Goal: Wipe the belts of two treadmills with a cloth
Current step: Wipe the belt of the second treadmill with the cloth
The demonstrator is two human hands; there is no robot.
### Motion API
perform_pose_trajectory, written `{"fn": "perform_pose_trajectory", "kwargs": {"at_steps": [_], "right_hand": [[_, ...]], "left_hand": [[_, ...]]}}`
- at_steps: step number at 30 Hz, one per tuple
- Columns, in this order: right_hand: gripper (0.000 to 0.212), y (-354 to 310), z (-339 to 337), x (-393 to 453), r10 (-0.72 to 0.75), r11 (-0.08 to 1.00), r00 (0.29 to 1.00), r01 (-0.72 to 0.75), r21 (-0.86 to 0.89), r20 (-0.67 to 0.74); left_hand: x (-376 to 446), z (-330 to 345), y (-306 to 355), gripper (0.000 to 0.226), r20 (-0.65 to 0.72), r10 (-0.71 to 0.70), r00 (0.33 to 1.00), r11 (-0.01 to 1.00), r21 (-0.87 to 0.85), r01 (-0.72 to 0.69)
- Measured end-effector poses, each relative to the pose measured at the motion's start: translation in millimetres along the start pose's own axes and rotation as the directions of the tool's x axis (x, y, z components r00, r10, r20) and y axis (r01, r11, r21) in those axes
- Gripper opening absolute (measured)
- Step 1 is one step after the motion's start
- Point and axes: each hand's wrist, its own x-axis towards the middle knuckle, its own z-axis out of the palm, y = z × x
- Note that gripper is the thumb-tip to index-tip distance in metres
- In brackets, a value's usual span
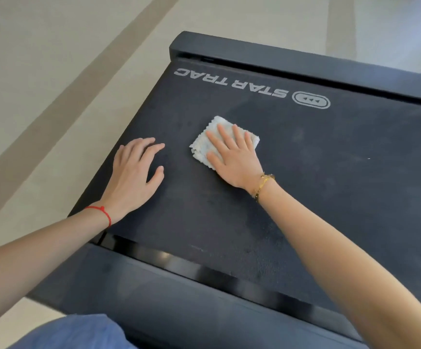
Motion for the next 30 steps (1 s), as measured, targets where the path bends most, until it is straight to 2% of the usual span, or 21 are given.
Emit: {"fn": "perform_pose_trajectory", "kwargs": {"at_steps": [2, 6, 10, 17, 20, 22, 24, 27, 30], "right_hand": [[0.054, -20.7, 4.3, -8.3, -0.003, 1.0, 1.0, 0.003, 0.028, -0.01], [0.055, -64.4, 15.3, -60.9, -0.181, 0.982, 0.983, 0.18, 0.06, 0.019], [0.055, -95.3, 21.4, -113.7, -0.199, 0.978, 0.979, 0.196, 0.071, 0.041], [0.057, -91.4, 19.4, -204.0, -0.031, 0.997, 0.998, 0.028, 0.067, 0.051], [0.055, -70.9, 13.3, -215.9, 0.132, 0.989, 0.99, -0.136, 0.059, 0.058], [0.055, -62.6, 10.6, -209.2, 0.268, 0.959, 0.961, -0.273, 0.077, 0.066], [0.056, -64.2, 10.1, -199.0, 0.341, 0.936, 0.938, -0.345, 0.066, 0.06], [0.056, -78.1, 10.5, -189.0, 0.35, 0.934, 0.934, -0.354, 0.055, 0.077], [0.057, -103.5, 11.0, -178.6, 0.251, 0.965, 0.964, -0.257, 0.06, 0.091]], "left_hand": [[4.3, 2.4, -6.4, 0.046, -0.003, 0.02, 1.0, 1.0, -0.006, -0.02], [10.3, 9.8, -15.6, 0.046, 0.004, 0.068, 0.998, 0.997, -0.024, -0.067], [6.2, 16.6, -16.3, 0.046, 0.013, 0.121, 0.993, 0.991, -0.055, -0.12], [1.5, 22.7, -14.9, 0.045, 0.051, 0.139, 0.989, 0.989, -0.063, -0.136], [2.4, 20.8, -15.7, 0.046, 0.071, 0.15, 0.986, 0.988, -0.051, -0.147], [2.2, 18.2, -17.2, 0.047, 0.093, 0.149, 0.984, 0.988, -0.041, -0.146], [1.2, 15.4, -20.5, 0.047, 0.111, 0.158, 0.981, 0.987, -0.037, -0.154], [0.8, 11.3, -27.5, 0.048, 0.136, 0.185, 0.973, 0.983, -0.047, -0.18], [-2.5, 7.0, -31.5, 0.048, 0.141, 0.185, 0.972, 0.982, -0.059, -0.179]]}}
